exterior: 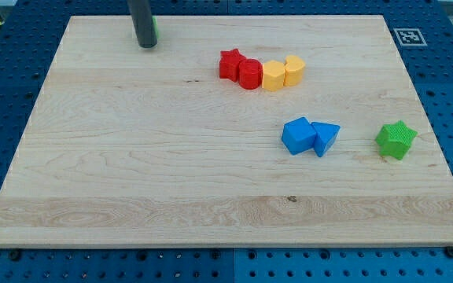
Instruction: Push the green circle towards top left
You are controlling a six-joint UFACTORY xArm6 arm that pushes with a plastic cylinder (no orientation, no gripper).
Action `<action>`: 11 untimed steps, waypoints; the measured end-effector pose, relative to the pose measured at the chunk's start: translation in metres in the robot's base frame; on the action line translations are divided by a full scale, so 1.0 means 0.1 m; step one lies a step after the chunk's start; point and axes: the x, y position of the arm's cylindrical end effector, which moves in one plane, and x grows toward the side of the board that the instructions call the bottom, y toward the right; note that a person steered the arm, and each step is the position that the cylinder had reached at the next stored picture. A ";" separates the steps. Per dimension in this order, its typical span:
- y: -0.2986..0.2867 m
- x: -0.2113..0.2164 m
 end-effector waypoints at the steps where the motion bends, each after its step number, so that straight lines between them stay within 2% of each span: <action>1: 0.33 0.01; 3: 0.49 -0.14; 6: -0.24 -0.22; 7: -0.29 -0.27; 9: 0.11 -0.42; 11: -0.27 -0.43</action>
